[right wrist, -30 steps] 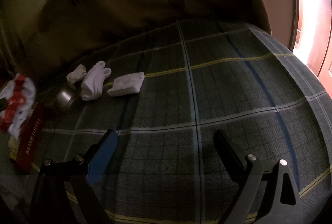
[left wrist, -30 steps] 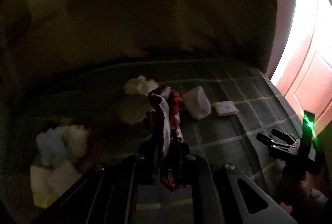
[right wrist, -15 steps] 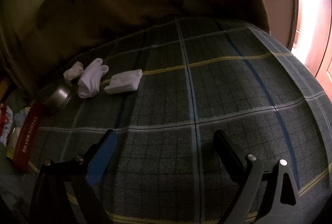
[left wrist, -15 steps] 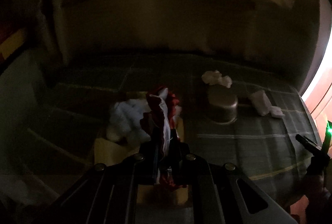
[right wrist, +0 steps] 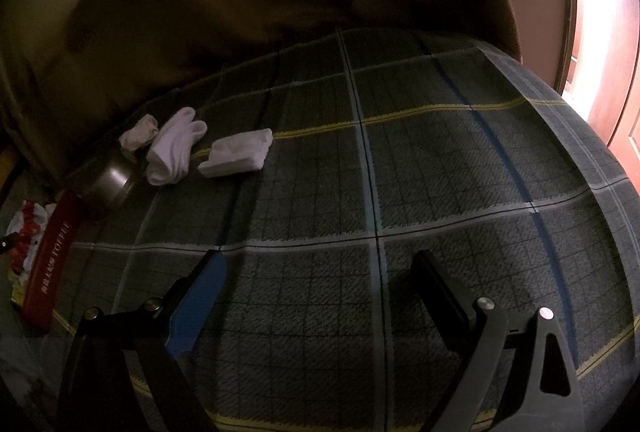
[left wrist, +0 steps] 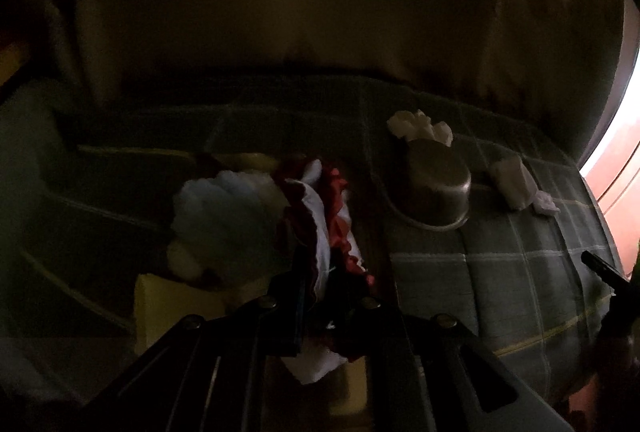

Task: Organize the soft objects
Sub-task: 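Carry the striped sock into the cardboard box and open the left tool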

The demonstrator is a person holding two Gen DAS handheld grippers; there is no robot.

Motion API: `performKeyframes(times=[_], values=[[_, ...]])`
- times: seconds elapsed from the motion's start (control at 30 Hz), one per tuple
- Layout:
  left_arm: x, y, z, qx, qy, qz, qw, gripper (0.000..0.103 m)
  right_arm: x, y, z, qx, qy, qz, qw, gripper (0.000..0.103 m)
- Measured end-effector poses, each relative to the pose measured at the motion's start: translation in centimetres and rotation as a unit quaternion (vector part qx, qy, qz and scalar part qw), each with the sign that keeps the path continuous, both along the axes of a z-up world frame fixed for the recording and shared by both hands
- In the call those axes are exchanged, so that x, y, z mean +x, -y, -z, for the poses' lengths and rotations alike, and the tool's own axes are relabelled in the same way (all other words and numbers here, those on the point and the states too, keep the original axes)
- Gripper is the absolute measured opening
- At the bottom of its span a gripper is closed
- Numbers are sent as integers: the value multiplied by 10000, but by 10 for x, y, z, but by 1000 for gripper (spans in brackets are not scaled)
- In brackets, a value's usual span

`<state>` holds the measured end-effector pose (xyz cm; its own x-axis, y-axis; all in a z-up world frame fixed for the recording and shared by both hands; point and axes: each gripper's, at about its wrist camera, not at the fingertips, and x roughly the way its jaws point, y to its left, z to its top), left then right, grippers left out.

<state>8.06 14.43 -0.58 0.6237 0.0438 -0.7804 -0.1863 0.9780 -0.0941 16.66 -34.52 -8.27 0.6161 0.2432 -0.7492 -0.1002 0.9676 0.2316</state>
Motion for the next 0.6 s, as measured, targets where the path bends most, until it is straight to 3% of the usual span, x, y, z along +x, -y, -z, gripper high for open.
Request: performKeyframes(times=[0.1,0.2,0.4,0.6], values=[[-2,6,3,111,-46,-34,9999,17,0,0,0,-3,-4,5,10000,93],[-12,13,-5,628,2,-307,9976,43,0,0,1,-3,0,10,10000,93],[-46,24,-33,1041,488,-445,9924,57,0,0,2,-23,-18,-10,10000,93],[-77,25,-43,854,692,-493,9927,57,-7,-16,-16,-146,175,-327,9992,89]])
